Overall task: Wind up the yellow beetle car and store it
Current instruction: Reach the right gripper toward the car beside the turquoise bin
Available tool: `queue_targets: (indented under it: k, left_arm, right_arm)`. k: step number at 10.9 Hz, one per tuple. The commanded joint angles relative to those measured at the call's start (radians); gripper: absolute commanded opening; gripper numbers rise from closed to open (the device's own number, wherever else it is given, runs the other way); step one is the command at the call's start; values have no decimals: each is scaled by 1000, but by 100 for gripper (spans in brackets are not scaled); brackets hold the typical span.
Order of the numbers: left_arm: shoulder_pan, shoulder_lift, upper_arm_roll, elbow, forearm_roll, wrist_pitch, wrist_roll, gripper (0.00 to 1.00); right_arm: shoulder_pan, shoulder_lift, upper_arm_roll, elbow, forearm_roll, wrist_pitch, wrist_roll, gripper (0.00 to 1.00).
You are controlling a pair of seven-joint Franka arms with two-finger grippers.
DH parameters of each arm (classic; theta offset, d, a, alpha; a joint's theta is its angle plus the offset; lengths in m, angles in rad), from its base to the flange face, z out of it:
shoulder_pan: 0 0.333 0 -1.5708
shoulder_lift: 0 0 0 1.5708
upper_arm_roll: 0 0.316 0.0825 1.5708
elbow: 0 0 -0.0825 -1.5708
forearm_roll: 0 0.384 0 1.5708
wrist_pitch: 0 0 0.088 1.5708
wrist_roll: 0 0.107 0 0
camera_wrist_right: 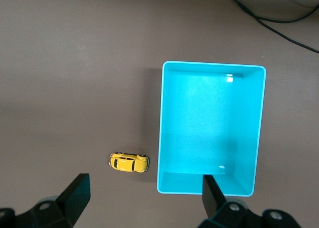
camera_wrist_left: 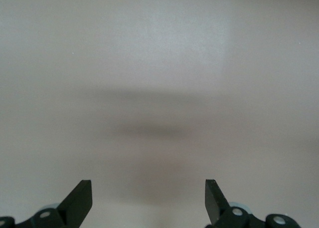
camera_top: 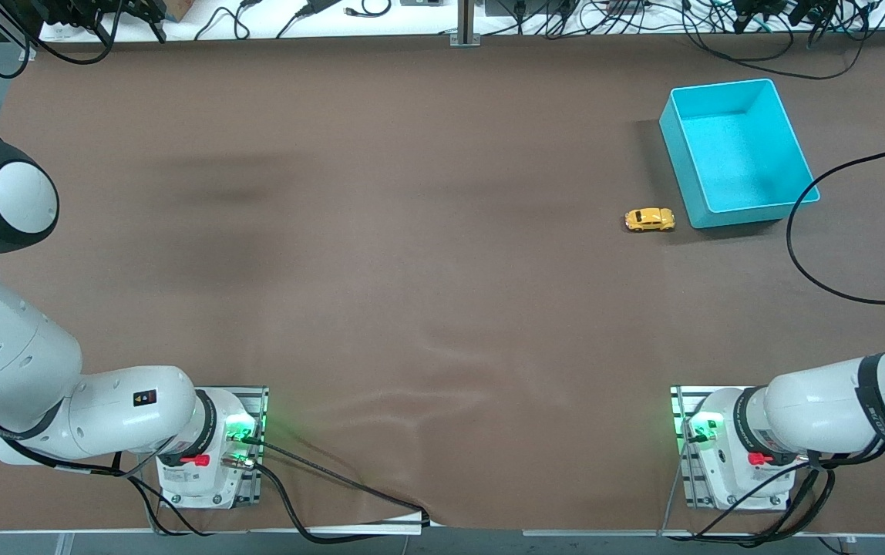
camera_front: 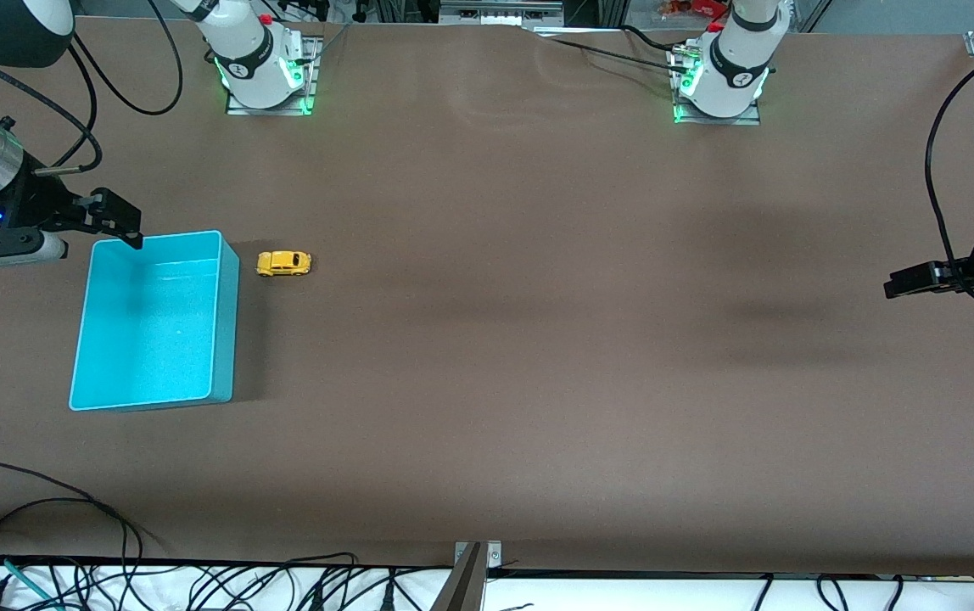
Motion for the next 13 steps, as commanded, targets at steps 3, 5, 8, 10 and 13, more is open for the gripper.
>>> queue_targets:
  k: [3, 5, 8, 10, 13]
  left_arm:
    - [8, -16, -30, 7, -17, -7, 69, 100]
    - [1, -16, -47, 9, -19, -1, 74, 100]
    - [-6, -16, -53, 10, -13, -1, 60, 100]
    - [-6, -16, -48, 23, -14, -1, 62, 100]
    - [4, -10, -47, 24, -17, 1, 62, 100]
  right_arm:
    - [0, 49, 3, 19, -7, 25, 1, 100]
    - [12, 86, 6, 17, -7, 17, -14, 100]
    - [47, 94, 11, 16, 11, 13, -69, 100]
    - [70, 97, 18, 10, 12, -4, -121, 100]
    - [90, 154, 18, 7, 12, -61, -357, 100]
